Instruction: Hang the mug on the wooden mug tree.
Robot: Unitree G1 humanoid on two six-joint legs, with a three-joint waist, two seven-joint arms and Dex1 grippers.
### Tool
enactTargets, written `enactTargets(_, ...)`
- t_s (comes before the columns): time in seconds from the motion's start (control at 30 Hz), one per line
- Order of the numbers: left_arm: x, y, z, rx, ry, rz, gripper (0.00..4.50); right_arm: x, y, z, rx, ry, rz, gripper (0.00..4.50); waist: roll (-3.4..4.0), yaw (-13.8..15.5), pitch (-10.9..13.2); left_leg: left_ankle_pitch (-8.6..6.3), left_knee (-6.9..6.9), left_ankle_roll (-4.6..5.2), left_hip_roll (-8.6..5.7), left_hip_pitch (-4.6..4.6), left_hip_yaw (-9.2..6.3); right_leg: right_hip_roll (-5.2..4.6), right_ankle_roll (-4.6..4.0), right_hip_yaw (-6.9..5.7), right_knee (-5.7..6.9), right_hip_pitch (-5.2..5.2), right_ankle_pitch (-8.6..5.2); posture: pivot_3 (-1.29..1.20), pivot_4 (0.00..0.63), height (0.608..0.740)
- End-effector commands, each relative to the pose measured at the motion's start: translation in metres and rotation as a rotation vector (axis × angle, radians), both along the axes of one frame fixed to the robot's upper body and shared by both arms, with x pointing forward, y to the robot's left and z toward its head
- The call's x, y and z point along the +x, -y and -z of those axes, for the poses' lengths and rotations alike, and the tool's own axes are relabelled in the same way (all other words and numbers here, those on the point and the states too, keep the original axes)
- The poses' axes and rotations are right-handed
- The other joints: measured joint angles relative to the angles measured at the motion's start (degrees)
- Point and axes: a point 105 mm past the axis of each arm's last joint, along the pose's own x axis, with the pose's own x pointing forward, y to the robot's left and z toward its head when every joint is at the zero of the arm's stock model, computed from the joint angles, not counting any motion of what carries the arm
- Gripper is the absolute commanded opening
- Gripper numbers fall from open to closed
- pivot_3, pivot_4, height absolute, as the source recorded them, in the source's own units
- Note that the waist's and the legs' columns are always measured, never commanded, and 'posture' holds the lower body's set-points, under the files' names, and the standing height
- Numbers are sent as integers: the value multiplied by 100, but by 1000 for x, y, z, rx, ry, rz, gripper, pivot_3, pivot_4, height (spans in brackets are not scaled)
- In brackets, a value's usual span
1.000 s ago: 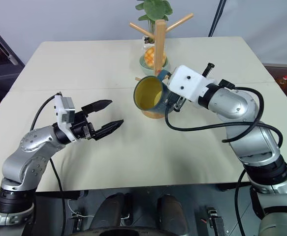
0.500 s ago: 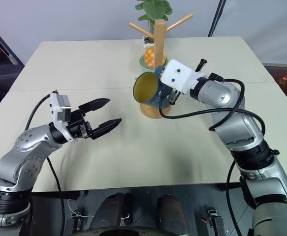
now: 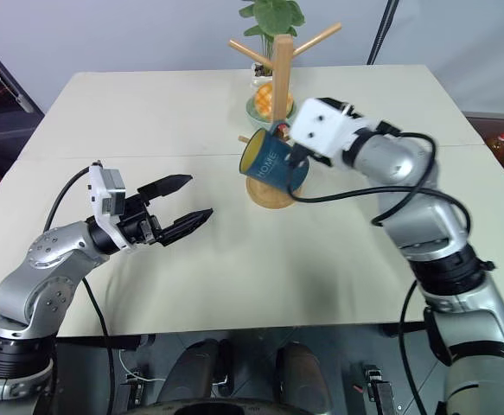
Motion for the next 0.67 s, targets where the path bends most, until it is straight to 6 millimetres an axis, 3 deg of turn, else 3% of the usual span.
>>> enactTargets(0.03,17,-28,0,-29,17,-190,4500,-14,25,-6,211,-32,-34,2984,-2,-6,-1,-1,0,1,0,1,0,0,0,0,0,1,0,0,150,740)
enactTargets(0.17,32,-62,20,-26,-15,-409,4500,-24,52,28,535,-165,-39,2984,-2,-25,-1,-1,-2,2,2,7,1,1,1,-1,2,4,0,0,150,740)
enactTargets(0.4,38,-100,69,25,-108,-676,4500,-30,70,115,738,-260,57,2984,-1,-33,-2,-1,-2,2,2,9,3,1,2,1,5,3,1,0,150,740)
enactTargets(0.53,34,-107,81,32,-130,-722,4500,-31,65,132,792,-276,47,2984,-1,-35,-2,-1,-2,2,2,7,4,1,2,1,6,-1,1,0,150,740)
enactTargets(0.67,28,-112,83,43,-123,-739,4500,-29,61,135,835,-265,30,2984,-1,-32,-2,-1,-3,1,3,9,3,1,2,1,6,1,1,0,150,740)
